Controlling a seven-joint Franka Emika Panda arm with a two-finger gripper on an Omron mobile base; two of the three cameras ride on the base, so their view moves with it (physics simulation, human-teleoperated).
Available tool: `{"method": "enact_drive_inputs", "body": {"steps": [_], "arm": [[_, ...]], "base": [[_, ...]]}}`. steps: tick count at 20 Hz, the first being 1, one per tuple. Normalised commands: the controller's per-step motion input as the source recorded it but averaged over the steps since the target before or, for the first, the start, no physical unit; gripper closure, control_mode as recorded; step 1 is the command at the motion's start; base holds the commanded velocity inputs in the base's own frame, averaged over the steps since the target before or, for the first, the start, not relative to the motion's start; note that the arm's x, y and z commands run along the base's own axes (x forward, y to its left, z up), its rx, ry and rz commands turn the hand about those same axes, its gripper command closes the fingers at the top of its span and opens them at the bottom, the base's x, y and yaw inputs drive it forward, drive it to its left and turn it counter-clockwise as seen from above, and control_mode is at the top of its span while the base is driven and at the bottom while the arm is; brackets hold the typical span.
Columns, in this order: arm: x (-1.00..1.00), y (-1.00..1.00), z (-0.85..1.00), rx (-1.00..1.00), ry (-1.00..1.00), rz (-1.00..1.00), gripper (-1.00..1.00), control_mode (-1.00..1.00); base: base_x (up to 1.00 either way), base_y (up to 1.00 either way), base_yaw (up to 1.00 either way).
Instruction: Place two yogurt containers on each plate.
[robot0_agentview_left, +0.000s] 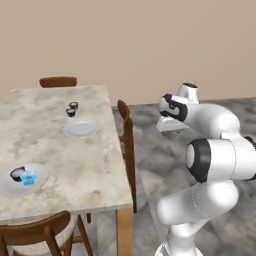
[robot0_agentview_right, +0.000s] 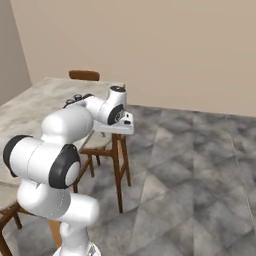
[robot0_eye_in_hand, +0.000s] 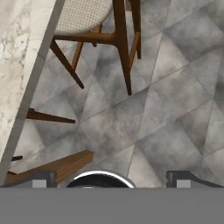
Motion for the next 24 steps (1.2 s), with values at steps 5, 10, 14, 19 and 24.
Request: {"method": "enact_drive_inputs", "body": {"steps": [5,10,14,19,24], "arm": [[0.0,0.0,0.0,0.0,0.0,0.0,-1.0,1.0],[0.0,0.0,0.0,0.0,0.0,0.0,-1.0,1.0],[0.0,0.0,0.0,0.0,0.0,0.0,-1.0,1.0],[0.0,0.0,0.0,0.0,0.0,0.0,-1.0,1.0],[0.0,0.0,0.0,0.0,0.0,0.0,-1.0,1.0]], "base": [[0.69,-0.53,0.18],[0.69,-0.53,0.22],[0.11,-0.74,0.28],[-0.04,-0.79,0.02],[0.74,-0.58,0.02]]}}
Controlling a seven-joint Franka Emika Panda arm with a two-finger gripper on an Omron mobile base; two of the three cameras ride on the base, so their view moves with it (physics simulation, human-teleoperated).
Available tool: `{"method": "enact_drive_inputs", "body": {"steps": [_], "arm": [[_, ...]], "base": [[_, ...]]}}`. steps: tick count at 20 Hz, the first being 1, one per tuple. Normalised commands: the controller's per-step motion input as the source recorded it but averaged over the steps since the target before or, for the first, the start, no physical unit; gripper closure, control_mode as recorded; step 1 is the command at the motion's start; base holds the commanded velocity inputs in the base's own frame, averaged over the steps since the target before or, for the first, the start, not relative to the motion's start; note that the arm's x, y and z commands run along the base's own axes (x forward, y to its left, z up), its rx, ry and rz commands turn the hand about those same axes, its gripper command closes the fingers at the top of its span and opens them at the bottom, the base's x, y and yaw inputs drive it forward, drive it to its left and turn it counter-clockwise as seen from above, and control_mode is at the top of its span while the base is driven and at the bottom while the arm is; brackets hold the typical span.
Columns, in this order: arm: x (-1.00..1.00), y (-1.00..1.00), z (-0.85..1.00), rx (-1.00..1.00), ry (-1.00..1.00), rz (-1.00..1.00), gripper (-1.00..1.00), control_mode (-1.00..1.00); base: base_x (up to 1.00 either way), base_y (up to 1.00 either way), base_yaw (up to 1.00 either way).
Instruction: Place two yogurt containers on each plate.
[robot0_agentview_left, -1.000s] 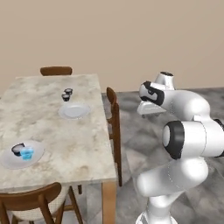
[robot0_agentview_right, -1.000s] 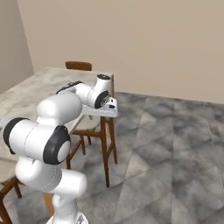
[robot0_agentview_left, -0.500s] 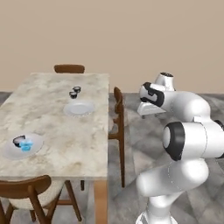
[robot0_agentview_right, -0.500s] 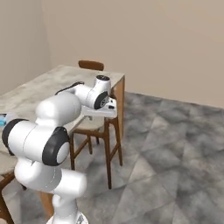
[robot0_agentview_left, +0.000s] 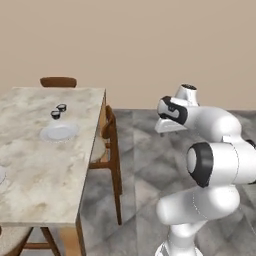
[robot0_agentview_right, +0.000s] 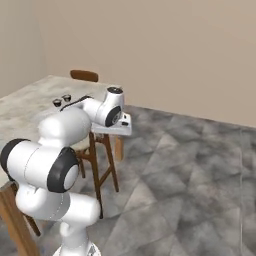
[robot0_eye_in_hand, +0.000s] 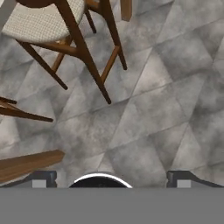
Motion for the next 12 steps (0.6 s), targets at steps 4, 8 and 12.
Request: {"method": "enact_drive_inputs", "body": {"steps": [4,8,12], "arm": [[0.0,0.0,0.0,0.0,0.0,0.0,-1.0,1.0],[0.0,0.0,0.0,0.0,0.0,0.0,-1.0,1.0],[0.0,0.0,0.0,0.0,0.0,0.0,-1.0,1.0]], "base": [[0.9,-0.42,0.23],[0.89,-0.42,0.24],[0.88,-0.42,0.25]]}}
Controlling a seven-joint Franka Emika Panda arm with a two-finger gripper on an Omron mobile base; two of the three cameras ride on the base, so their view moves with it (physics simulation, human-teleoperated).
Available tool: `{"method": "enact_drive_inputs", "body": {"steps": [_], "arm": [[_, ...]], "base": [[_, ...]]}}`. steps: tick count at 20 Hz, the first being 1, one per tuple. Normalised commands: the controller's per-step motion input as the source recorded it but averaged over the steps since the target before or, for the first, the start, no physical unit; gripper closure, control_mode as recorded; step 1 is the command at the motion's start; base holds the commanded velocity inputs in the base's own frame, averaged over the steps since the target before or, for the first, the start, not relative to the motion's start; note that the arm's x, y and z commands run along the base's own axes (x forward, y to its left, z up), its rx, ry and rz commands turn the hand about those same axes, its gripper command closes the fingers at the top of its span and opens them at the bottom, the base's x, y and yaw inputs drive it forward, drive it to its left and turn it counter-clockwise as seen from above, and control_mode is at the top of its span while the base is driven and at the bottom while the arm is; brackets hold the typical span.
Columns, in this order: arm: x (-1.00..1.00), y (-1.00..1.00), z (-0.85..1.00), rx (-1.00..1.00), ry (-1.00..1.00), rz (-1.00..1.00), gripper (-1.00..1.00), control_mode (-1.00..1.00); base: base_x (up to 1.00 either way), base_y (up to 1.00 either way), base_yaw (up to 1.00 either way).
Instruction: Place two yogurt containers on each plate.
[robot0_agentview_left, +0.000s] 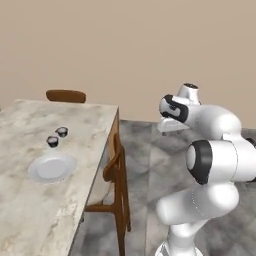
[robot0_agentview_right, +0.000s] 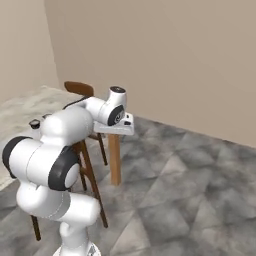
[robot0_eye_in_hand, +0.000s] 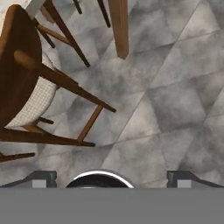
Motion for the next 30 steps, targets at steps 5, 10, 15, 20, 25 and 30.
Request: {"method": "enact_drive_inputs", "body": {"steps": [5,10,15,20,25,30], "arm": [[0.0,0.0,0.0,0.0,0.0,0.0,-1.0,1.0],[0.0,0.0,0.0,0.0,0.0,0.0,-1.0,1.0],[0.0,0.0,0.0,0.0,0.0,0.0,-1.0,1.0],[0.0,0.0,0.0,0.0,0.0,0.0,-1.0,1.0],[0.0,0.0,0.0,0.0,0.0,0.0,-1.0,1.0],[0.0,0.0,0.0,0.0,0.0,0.0,-1.0,1.0]], "base": [[0.77,-0.39,0.39],[0.7,-0.29,0.58],[0.66,-0.21,0.7],[0.47,-0.34,0.64],[0.24,-0.55,0.43],[0.07,-0.72,0.25]]}}
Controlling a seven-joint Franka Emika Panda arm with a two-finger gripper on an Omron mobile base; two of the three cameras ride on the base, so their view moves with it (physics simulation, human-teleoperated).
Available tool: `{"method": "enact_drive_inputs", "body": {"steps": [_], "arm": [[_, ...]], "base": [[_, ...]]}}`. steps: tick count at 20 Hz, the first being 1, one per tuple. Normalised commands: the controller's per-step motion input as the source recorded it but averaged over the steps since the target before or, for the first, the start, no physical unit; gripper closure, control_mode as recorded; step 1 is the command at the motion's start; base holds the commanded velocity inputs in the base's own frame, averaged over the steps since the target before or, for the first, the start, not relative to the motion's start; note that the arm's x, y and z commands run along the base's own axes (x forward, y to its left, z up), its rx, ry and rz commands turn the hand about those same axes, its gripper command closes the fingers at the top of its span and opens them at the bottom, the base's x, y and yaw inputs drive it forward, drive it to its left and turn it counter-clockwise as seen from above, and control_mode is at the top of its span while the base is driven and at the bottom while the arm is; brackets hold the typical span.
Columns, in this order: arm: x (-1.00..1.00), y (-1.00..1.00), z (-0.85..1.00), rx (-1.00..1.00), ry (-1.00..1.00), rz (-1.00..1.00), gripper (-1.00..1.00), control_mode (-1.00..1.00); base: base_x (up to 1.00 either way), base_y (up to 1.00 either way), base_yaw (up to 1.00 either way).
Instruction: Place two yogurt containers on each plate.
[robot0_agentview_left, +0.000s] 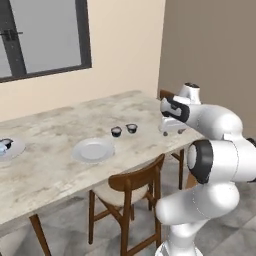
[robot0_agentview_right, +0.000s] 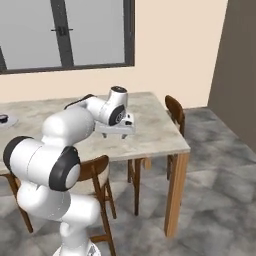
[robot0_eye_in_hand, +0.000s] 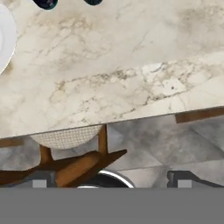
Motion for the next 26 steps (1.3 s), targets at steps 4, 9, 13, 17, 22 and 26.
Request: {"method": "enact_drive_inputs", "body": {"steps": [4,9,13,17,22,26], "arm": [[0.0,0.0,0.0,0.0,0.0,0.0,-1.0,1.0],[0.0,0.0,0.0,0.0,0.0,0.0,-1.0,1.0],[0.0,0.0,0.0,0.0,0.0,0.0,-1.0,1.0],[0.0,0.0,0.0,0.0,0.0,0.0,-1.0,1.0],[0.0,0.0,0.0,0.0,0.0,0.0,-1.0,1.0],[0.0,0.0,0.0,0.0,0.0,0.0,-1.0,1.0]], "base": [[-0.08,-0.86,0.13],[-0.03,-0.8,0.2],[0.29,-0.44,0.57],[0.39,-0.42,0.54],[0.54,-0.45,0.39],[0.79,-0.4,0.24]]}}
